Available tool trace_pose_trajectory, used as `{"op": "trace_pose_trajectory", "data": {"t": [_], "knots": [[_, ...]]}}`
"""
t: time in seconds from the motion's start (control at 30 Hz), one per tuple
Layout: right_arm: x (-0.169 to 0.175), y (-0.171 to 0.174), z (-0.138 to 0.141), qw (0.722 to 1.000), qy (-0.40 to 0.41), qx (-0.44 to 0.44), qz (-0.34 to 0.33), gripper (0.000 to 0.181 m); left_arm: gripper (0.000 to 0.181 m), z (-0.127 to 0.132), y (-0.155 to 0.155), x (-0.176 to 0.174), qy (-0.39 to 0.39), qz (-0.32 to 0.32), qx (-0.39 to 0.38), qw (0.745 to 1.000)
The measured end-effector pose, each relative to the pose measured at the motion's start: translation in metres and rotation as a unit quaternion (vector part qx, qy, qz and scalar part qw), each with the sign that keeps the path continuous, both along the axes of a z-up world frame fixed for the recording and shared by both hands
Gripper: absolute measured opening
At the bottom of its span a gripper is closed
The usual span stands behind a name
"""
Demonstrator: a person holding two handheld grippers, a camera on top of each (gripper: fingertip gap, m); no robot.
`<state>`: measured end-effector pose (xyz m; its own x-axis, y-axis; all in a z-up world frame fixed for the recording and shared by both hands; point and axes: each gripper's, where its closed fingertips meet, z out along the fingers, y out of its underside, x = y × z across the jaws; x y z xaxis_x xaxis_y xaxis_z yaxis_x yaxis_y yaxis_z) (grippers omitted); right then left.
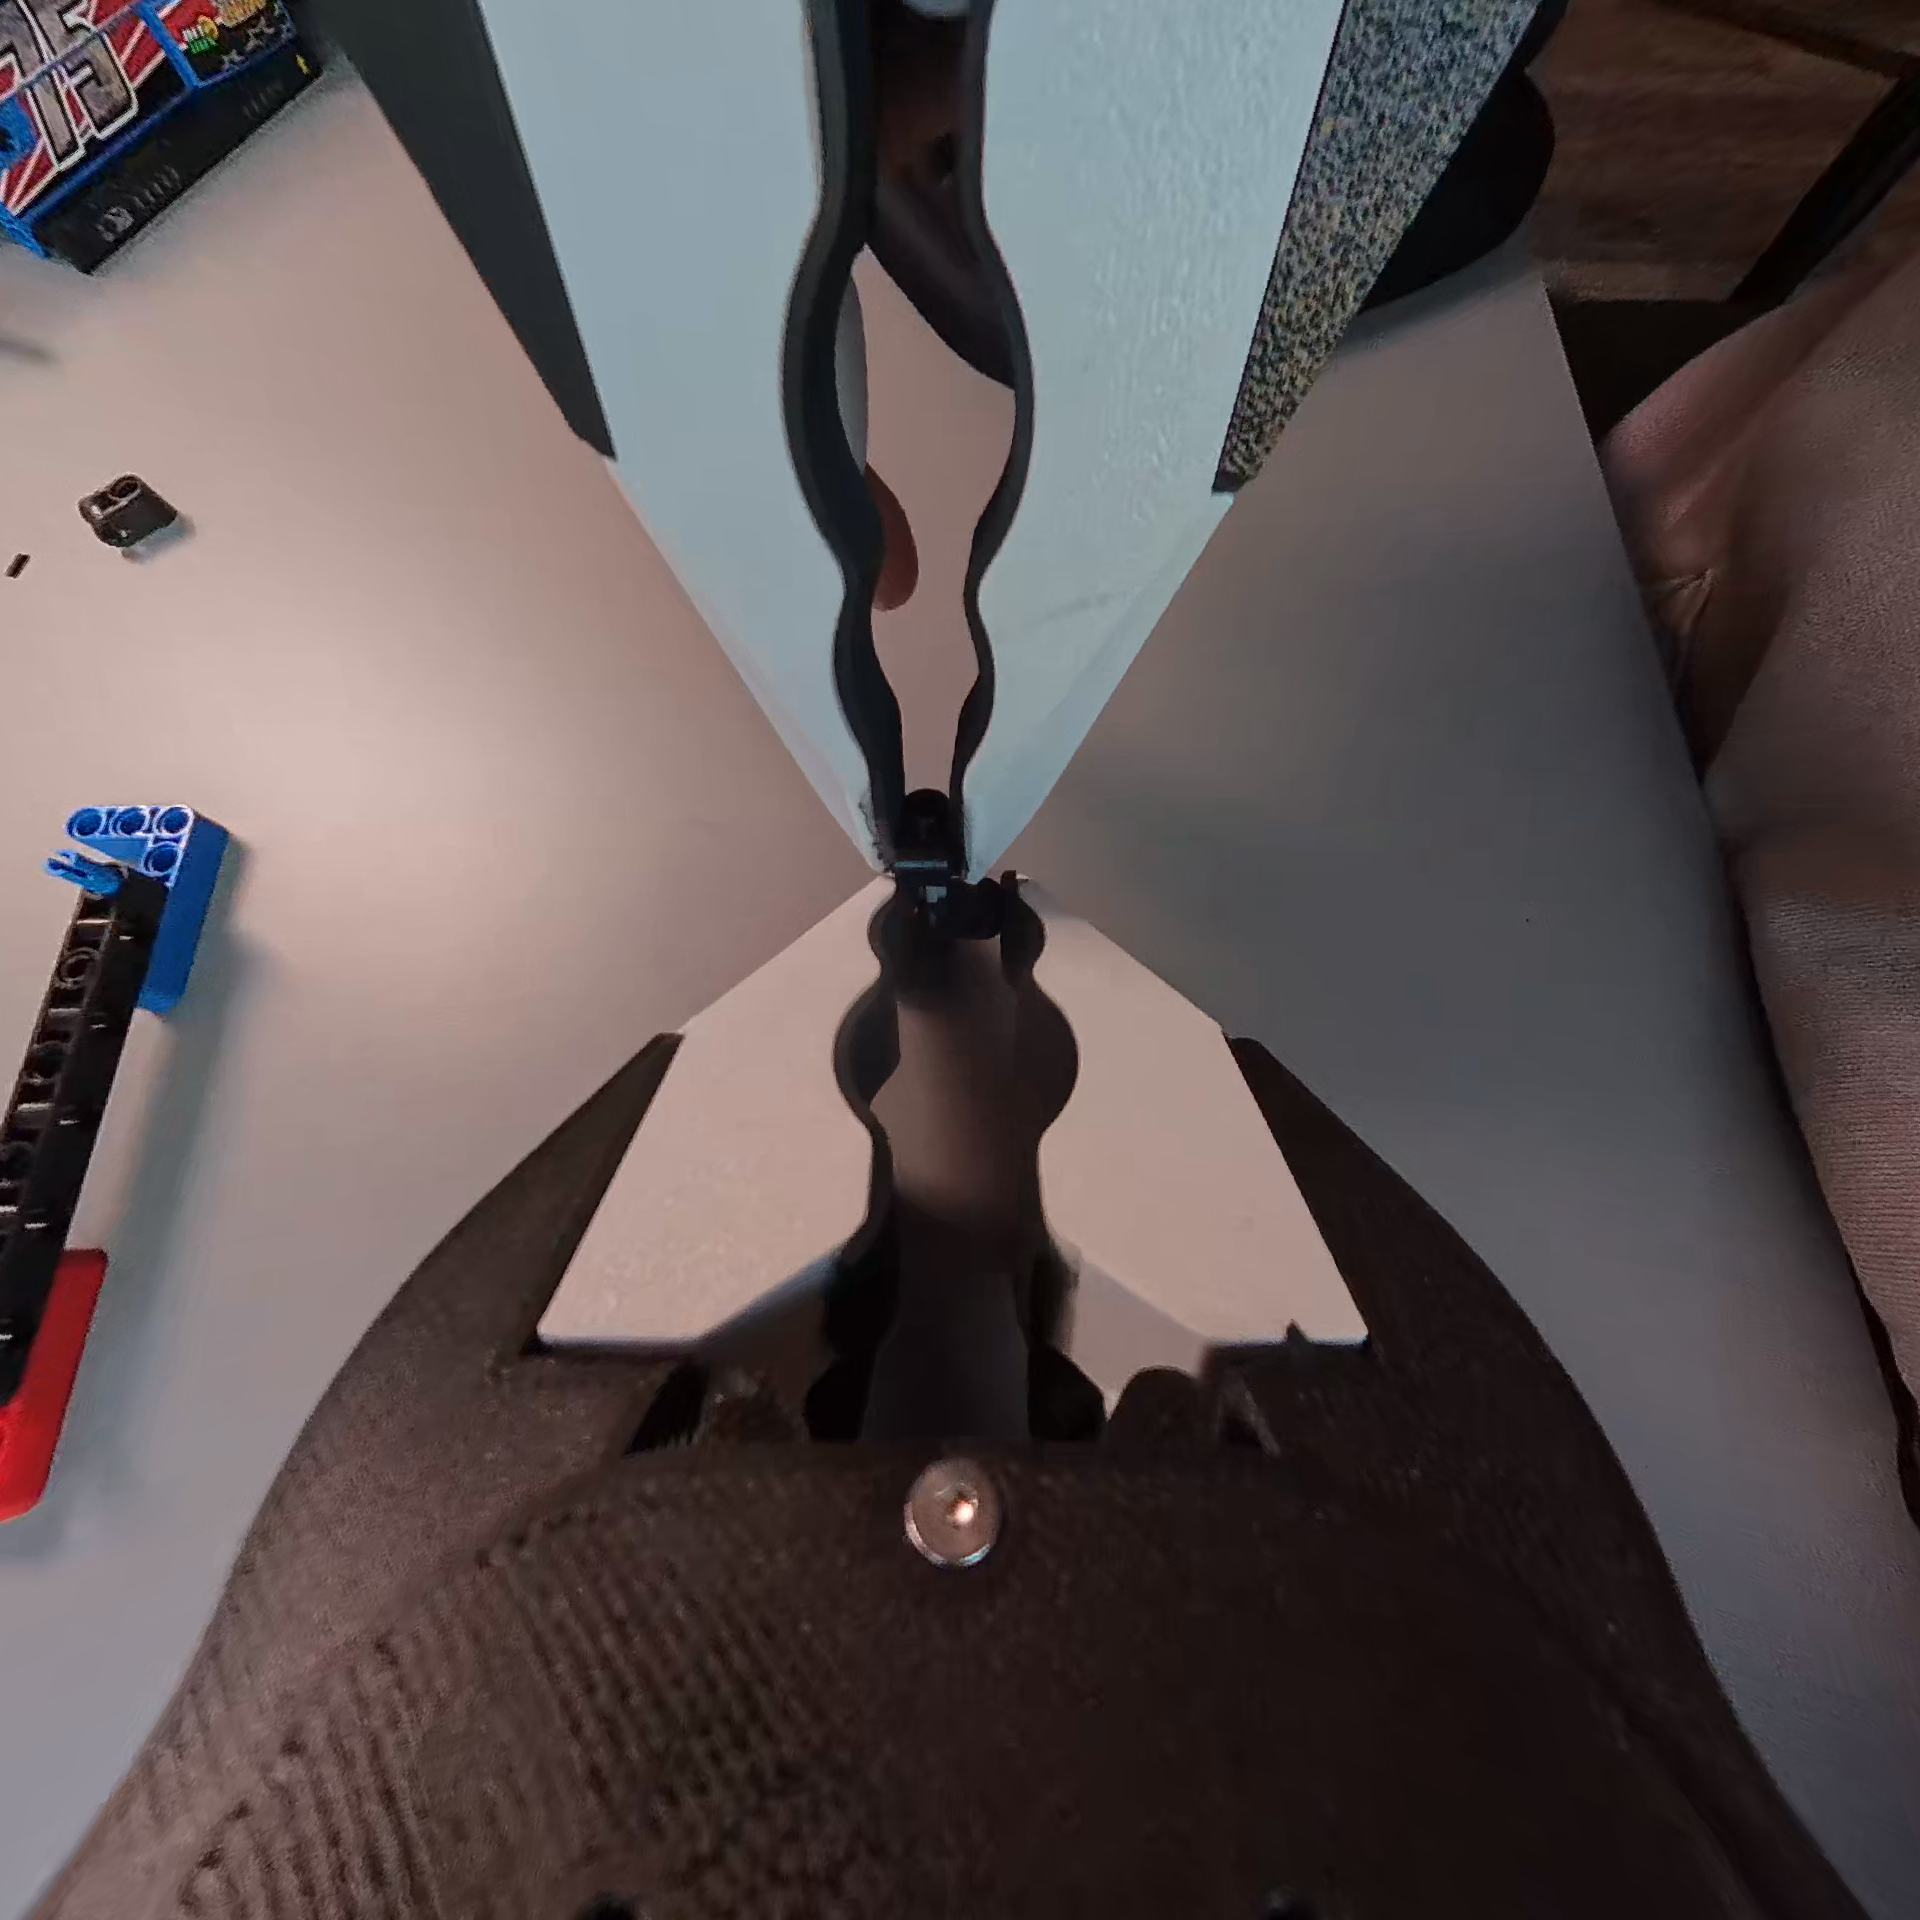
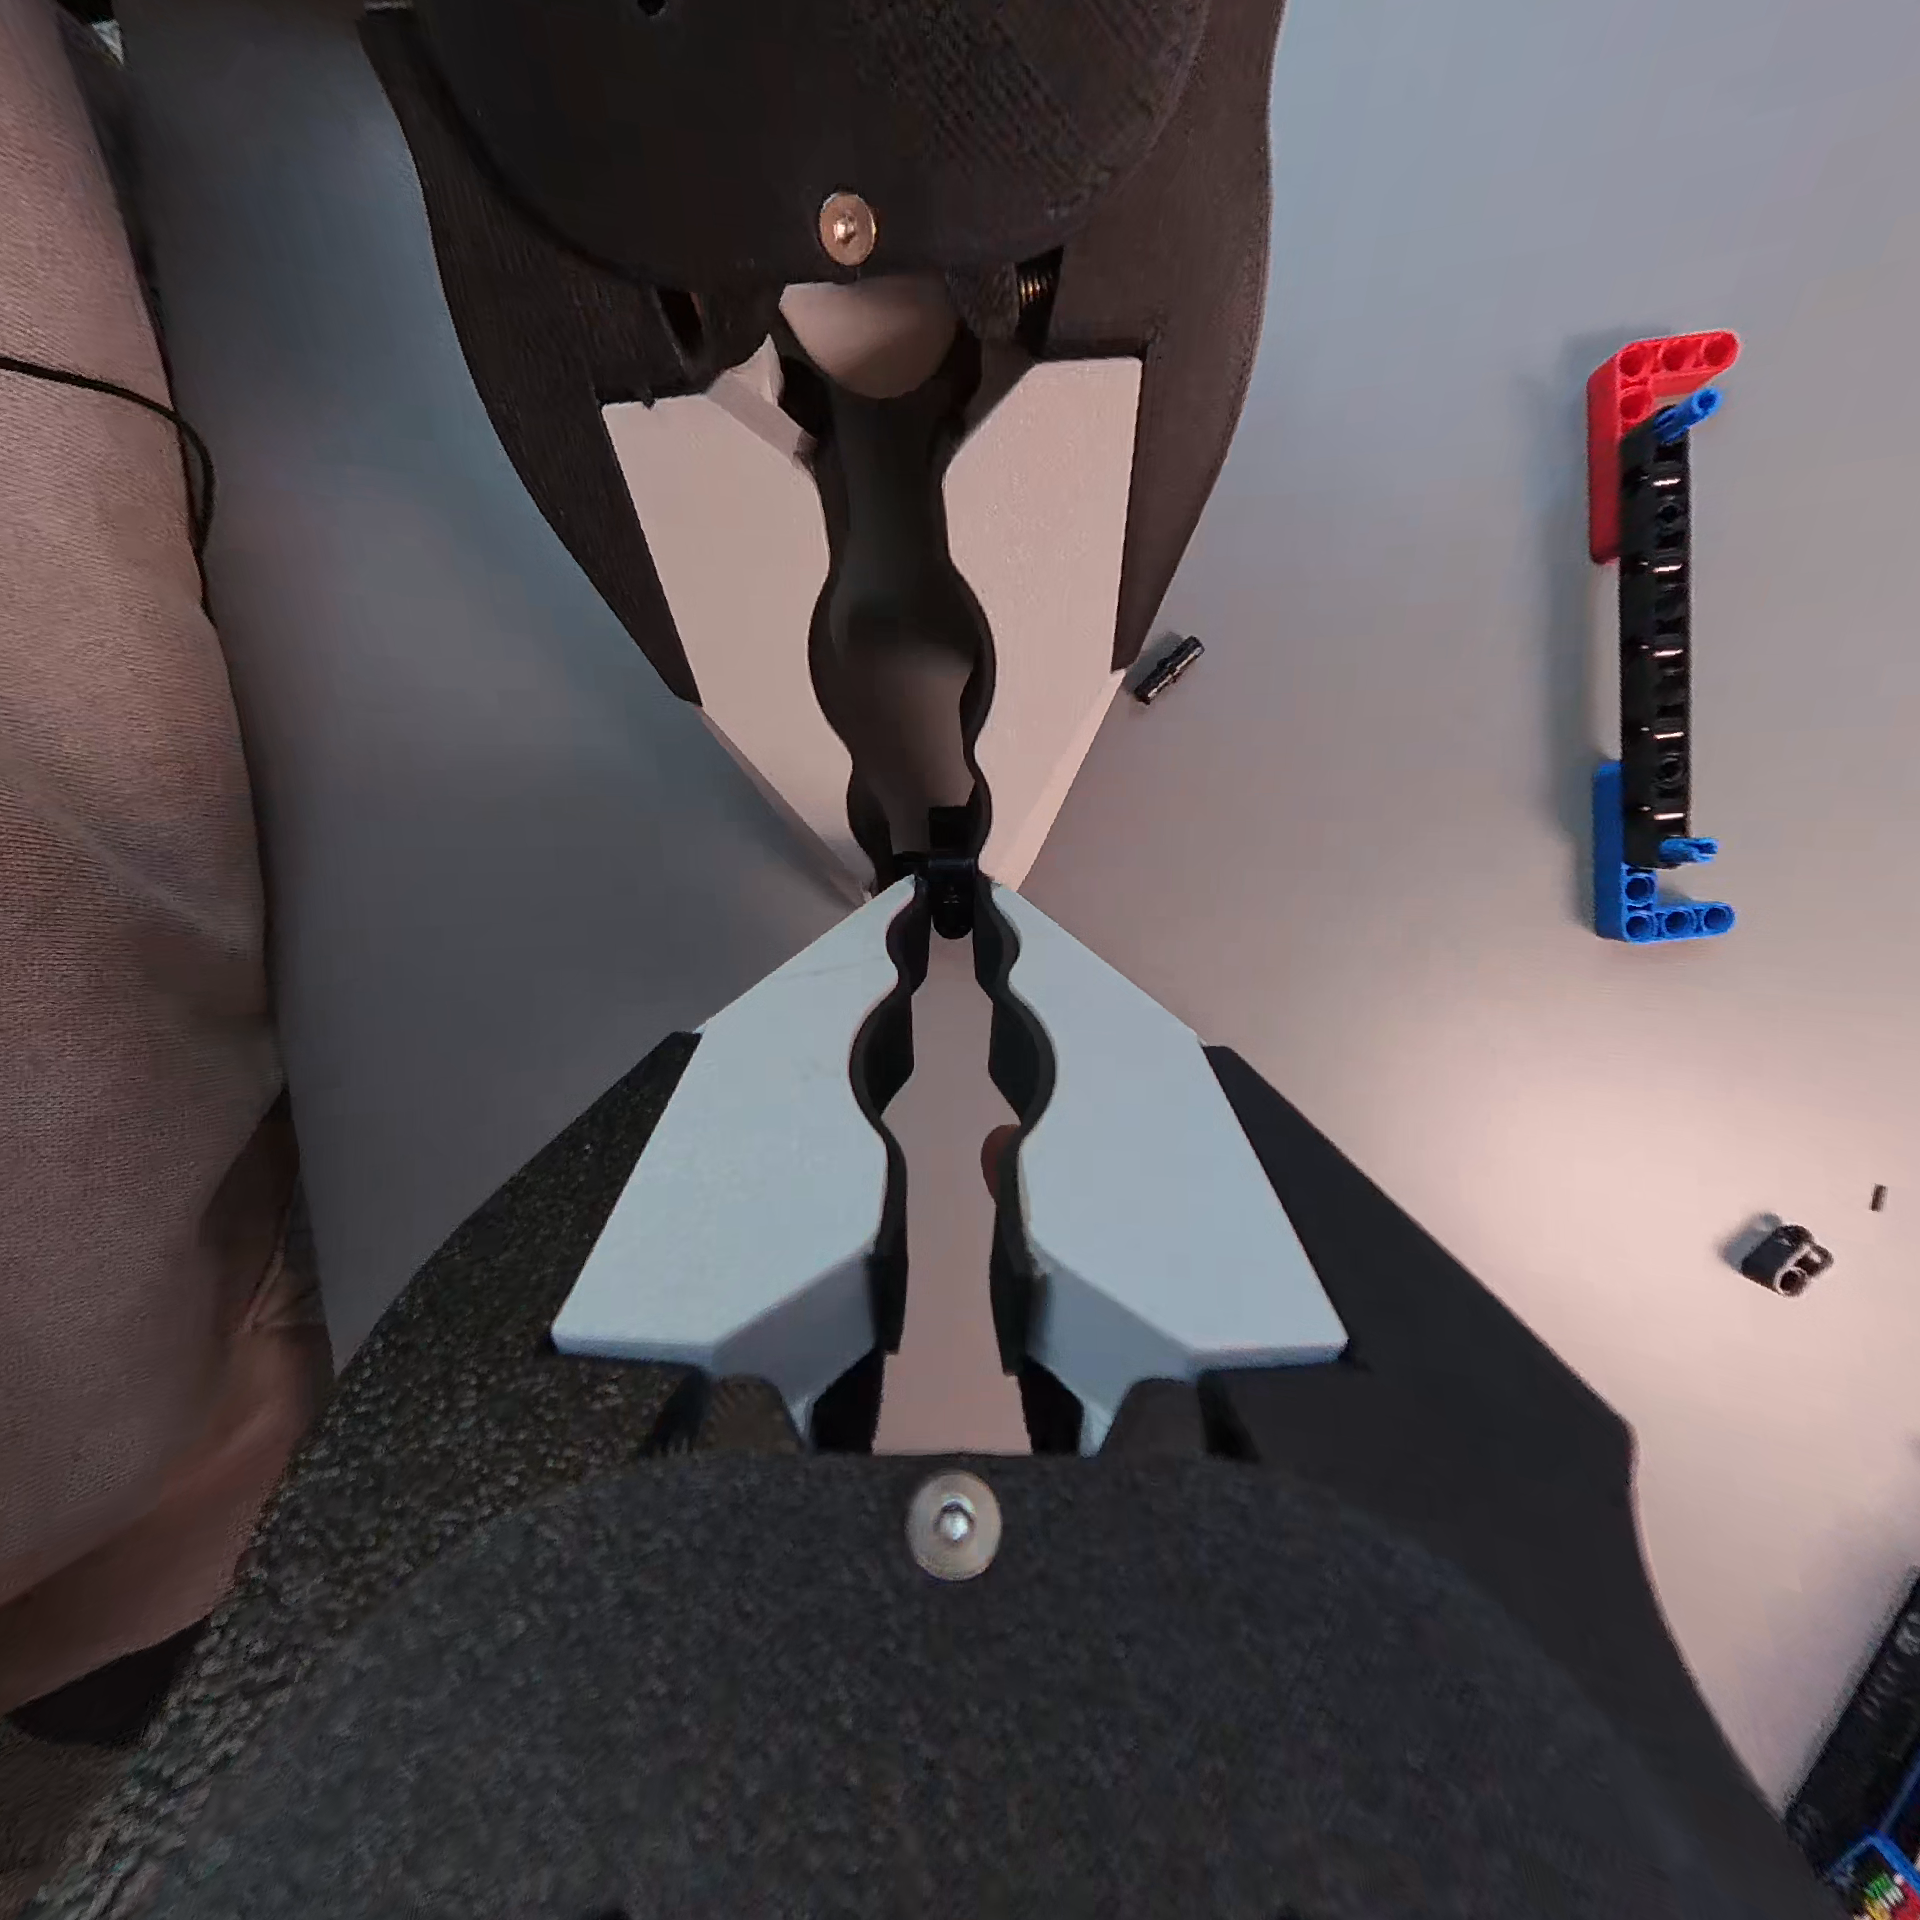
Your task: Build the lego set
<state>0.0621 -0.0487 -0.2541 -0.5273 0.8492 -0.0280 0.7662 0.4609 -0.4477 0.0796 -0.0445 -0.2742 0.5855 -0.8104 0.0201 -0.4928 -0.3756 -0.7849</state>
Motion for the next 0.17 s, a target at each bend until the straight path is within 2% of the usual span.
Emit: {"op": "trace_pose_trajectory", "data": {"t": [0.17], "knots": [[0.0013,-0.0002,0.0032,1.000,0.005,0.006,0.000,0.012,0.015,-0.0001,-0.0010,0.0004,-0.006,-0.006,-0.008,1.000]]}}
